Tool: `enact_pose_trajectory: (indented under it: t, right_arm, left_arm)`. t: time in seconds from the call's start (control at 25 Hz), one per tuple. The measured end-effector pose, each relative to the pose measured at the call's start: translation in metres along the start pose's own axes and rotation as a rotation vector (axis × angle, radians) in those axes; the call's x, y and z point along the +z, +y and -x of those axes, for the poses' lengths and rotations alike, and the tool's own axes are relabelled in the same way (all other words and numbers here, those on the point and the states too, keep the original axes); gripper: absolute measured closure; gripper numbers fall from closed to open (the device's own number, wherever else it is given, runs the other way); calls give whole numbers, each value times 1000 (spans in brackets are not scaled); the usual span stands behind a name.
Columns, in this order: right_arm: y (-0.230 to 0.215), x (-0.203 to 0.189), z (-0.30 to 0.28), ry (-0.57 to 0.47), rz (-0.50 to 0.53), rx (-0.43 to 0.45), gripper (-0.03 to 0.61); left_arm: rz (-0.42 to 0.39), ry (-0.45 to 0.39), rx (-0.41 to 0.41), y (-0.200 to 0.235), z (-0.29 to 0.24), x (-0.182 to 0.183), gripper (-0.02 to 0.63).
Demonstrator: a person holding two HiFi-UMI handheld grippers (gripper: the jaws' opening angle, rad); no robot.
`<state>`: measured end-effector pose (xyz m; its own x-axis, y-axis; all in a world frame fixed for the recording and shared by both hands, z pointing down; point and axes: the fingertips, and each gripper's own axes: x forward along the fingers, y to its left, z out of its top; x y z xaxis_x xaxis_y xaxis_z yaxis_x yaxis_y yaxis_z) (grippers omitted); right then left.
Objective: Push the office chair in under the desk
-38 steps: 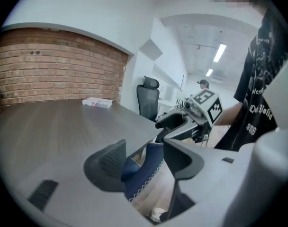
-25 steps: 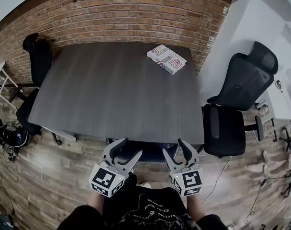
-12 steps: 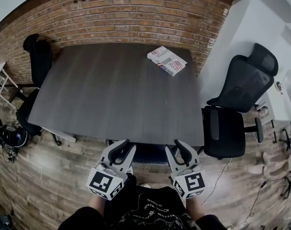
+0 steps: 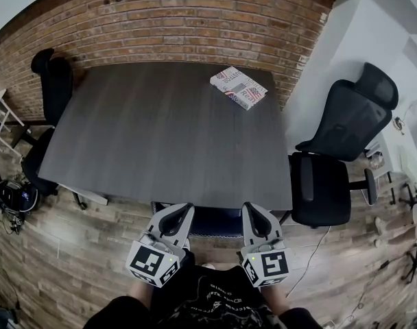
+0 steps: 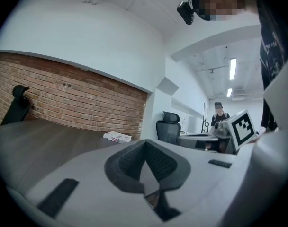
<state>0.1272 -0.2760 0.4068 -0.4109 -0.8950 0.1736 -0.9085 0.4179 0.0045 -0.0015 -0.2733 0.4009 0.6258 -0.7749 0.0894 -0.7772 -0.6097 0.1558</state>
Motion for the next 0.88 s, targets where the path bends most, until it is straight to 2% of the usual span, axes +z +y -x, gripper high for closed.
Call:
enact_pose_trajectory:
  t: [0.48,0.88]
  right_arm:
    - [2,6,-7,-11,54,-18,577]
    - [5,4,-11,5,74,-20,577]
  left_arm:
    - [-55,6,5,4,-6,0,609]
    - [-80,-22,48,16,-4,5,607]
